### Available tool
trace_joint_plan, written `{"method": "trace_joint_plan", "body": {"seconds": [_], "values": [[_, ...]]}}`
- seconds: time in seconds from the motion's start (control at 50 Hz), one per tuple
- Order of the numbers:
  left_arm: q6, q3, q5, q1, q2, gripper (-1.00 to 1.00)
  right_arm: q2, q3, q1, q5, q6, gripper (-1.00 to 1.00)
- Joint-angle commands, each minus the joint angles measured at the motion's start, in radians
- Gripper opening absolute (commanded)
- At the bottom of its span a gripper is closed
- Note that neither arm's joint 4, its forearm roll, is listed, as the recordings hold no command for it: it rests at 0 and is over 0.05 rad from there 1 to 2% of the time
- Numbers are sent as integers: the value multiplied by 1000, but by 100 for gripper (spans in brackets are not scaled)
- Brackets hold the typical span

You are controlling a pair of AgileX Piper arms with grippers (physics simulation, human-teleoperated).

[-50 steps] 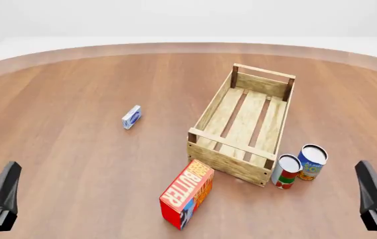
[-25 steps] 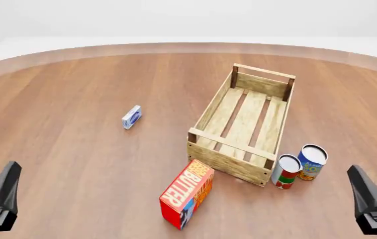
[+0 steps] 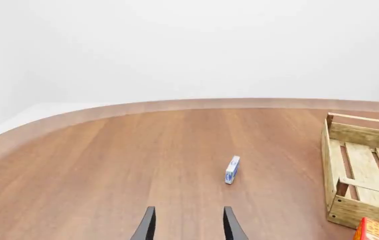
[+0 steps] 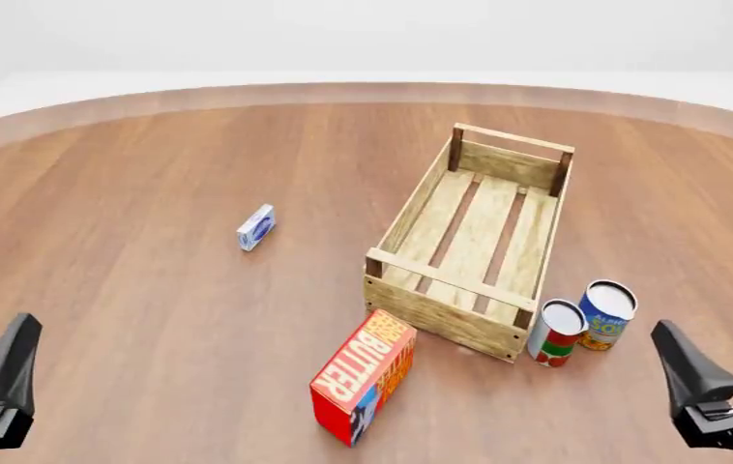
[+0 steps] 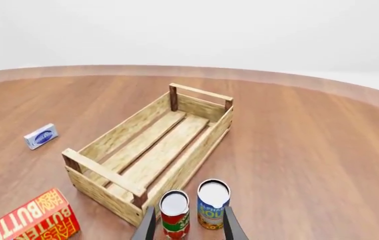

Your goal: Pick up the tomato sauce, and put it in the wooden tray.

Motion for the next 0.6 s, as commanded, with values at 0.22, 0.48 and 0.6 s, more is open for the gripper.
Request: {"method": "trace_joint_plan", "body": {"seconds": [0.22, 0.48, 0.6], "values": [[0, 0, 0, 0, 0, 100, 138, -18, 24, -45, -9, 100], [0, 0, 0, 0, 0, 100, 163, -39, 28, -18, -7, 100], [0, 0, 0, 0, 0, 100, 184, -51, 28, -12, 4, 100]]}}
